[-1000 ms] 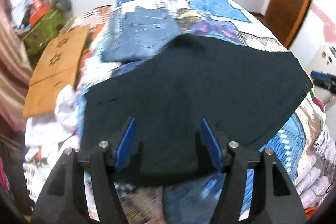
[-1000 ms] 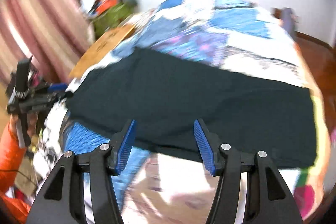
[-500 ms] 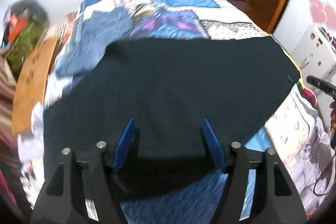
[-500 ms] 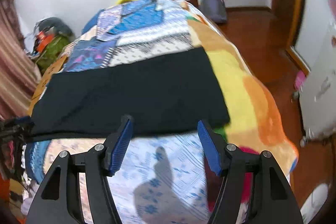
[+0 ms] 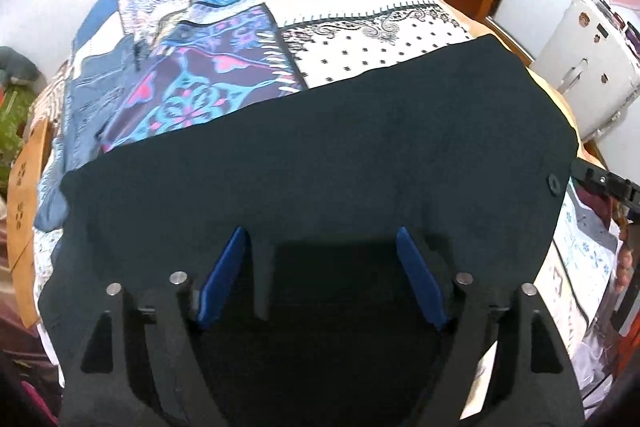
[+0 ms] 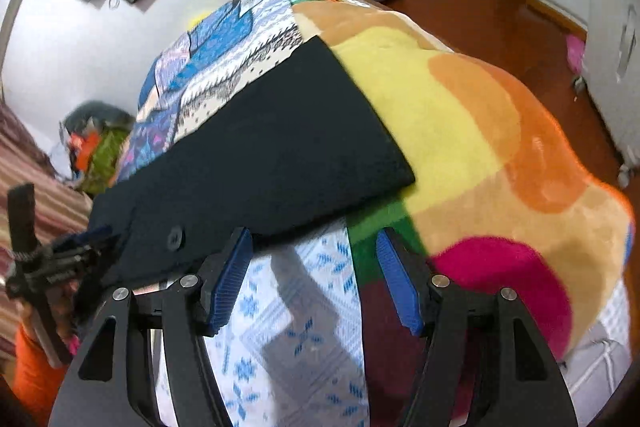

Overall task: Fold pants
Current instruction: 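Grasp the trouser leg end with the right gripper and lift it toward the left gripper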

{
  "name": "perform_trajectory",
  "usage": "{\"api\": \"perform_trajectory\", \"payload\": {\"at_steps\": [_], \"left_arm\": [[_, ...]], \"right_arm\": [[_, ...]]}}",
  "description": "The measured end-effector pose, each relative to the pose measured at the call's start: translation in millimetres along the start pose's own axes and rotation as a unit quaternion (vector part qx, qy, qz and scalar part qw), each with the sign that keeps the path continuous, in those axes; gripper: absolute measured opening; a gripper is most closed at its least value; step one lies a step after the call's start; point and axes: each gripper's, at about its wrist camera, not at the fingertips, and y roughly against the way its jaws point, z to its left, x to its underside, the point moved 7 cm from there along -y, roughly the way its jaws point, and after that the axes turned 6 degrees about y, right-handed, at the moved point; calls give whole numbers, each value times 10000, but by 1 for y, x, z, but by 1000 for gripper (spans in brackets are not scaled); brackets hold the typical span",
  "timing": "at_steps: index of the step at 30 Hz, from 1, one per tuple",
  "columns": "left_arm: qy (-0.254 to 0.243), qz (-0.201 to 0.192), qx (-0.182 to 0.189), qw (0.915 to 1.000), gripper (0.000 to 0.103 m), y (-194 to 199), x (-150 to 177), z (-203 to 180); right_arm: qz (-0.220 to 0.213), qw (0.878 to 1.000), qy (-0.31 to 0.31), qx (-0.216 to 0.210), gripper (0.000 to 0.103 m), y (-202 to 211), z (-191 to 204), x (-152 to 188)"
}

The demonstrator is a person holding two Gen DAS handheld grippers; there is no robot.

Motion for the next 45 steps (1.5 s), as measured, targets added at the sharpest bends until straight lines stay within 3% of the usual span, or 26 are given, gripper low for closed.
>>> {"api": "perform_trajectory", "payload": {"at_steps": [5, 10, 16, 20, 29, 36, 45], "left_arm": [[21, 29, -8, 10000, 86, -11, -13, -8], [-100, 56, -5, 9999, 86, -21, -25, -31], [-496, 4, 140, 9987, 86, -23, -30, -67], [-465, -11, 247, 9986, 86, -17, -30, -69], [-140, -567, 312, 9978, 86, 37, -35, -38], [136, -1196, 214, 9925, 86, 97, -30, 8], [705, -1677, 141, 9832, 87, 151, -2, 85]], "right_arm": [[-280, 9988, -318, -237, 61, 0, -7, -9], [-453, 9983, -306, -209, 60, -3, -7, -15], [-681, 9975, -189, -7, 18, 4, -14, -20], [-752, 9971, -70, 25, 12, 11, -13, -25], [-1140, 9922, 506, -20, 11, 42, 31, -52], [-1478, 9809, 1212, -352, 10, 59, 105, -74], [-1442, 9674, 1909, -826, 10, 43, 195, -80]]}}
